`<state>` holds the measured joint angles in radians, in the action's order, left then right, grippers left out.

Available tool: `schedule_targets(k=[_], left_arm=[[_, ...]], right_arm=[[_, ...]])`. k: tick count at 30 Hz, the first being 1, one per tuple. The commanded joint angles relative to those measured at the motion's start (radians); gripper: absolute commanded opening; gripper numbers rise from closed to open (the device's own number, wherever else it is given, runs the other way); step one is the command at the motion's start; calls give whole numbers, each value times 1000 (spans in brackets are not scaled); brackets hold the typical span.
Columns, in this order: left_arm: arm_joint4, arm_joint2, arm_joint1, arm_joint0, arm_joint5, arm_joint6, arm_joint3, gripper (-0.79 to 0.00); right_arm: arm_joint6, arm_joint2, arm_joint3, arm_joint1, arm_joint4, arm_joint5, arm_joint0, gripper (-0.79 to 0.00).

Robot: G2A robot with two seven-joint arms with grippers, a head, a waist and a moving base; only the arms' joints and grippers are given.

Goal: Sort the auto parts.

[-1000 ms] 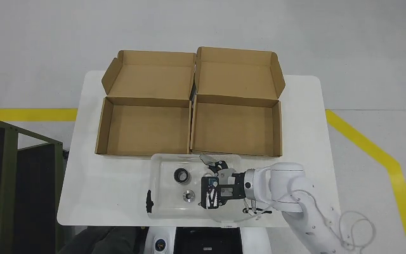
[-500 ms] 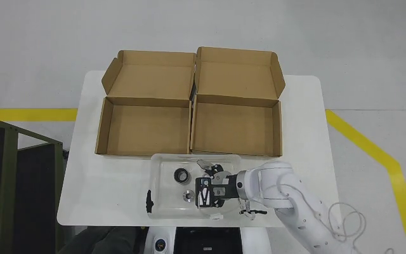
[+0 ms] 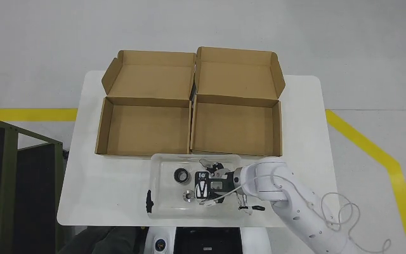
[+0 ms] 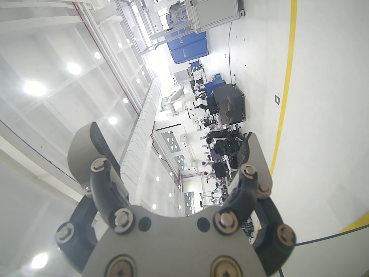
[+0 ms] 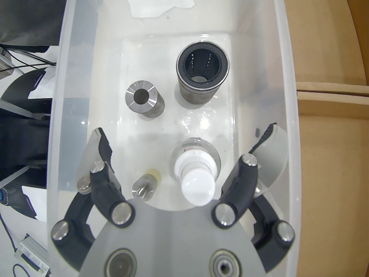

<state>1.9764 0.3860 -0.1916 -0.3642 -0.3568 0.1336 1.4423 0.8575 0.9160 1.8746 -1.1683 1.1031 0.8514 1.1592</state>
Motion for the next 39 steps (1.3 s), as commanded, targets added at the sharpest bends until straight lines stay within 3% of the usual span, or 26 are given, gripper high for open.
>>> schedule_targets(k=[1, 3, 5, 7, 15, 19, 39], left_arm=[[0, 0, 0, 0, 0, 0, 0, 0], [0, 0, 0, 0, 0, 0, 0, 0], [0, 0, 0, 0, 0, 0, 0, 0], [0, 0, 0, 0, 0, 0, 0, 0], [0, 0, 0, 0, 0, 0, 0, 0], [0, 0, 0, 0, 0, 0, 0, 0], [0, 0, 0, 0, 0, 0, 0, 0]], right_arm=[[-6, 1, -6, 1, 0, -6, -2, 0], [-12, 2, -13, 3, 3, -8, -4, -74], [-19, 4, -17, 6, 4, -12, -6, -200], [-21, 4, -19, 8, 8, -14, -7, -394], [-28, 6, -31, 16, 9, -16, -16, -597], [-35, 2, -29, 19, 7, -12, -21, -785], [-102, 61, 98, 48, -58, 49, -34, -785]])
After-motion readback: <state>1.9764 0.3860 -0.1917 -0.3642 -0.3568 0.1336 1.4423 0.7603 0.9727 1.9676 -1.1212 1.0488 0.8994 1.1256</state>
